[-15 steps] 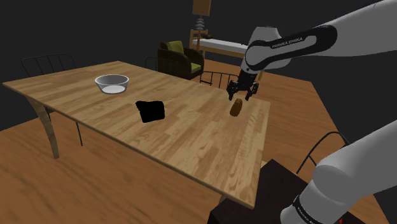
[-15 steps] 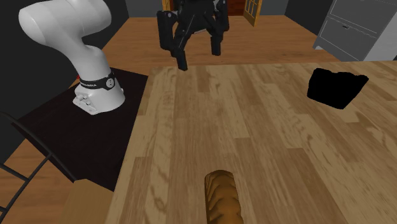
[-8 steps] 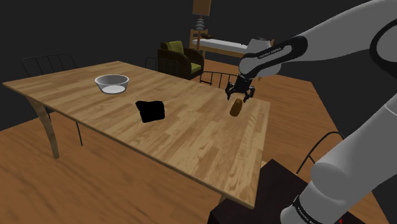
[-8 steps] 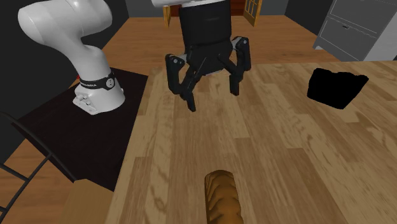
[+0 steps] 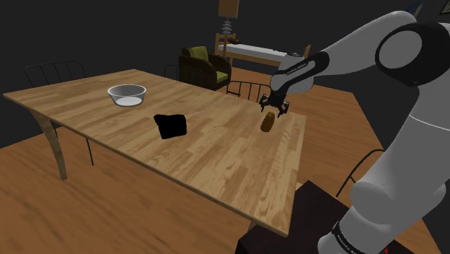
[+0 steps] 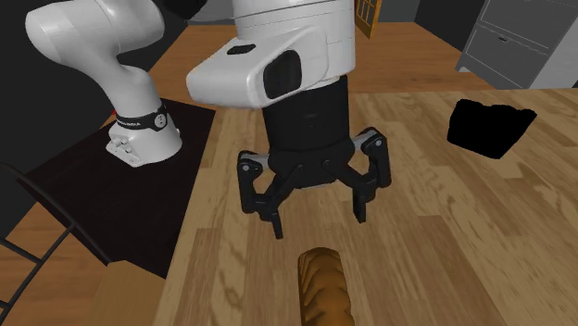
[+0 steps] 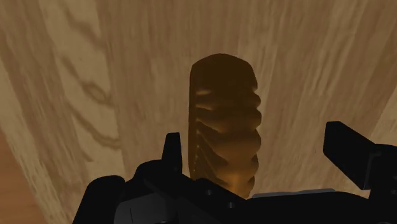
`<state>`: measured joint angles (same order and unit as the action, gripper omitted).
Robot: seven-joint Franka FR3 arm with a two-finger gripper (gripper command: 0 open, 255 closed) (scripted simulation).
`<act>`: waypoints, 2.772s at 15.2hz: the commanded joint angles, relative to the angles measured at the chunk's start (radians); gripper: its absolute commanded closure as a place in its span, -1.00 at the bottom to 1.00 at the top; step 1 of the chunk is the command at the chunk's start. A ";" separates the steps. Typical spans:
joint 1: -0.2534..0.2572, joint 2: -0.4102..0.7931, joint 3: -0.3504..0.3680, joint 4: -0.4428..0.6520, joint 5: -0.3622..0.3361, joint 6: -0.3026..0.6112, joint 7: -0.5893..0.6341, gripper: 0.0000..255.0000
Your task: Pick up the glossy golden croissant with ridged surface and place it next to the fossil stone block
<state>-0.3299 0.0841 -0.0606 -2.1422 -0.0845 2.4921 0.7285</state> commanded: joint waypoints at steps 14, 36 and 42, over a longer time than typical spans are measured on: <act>-0.018 0.153 -0.020 0.053 0.002 0.115 0.055 -1.00; -0.016 0.085 -0.019 0.093 0.005 0.007 0.047 1.00; -0.016 0.047 -0.019 0.129 0.007 -0.067 0.042 1.00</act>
<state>-0.3441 0.1378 -0.0786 -2.0214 -0.0788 2.4389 0.7745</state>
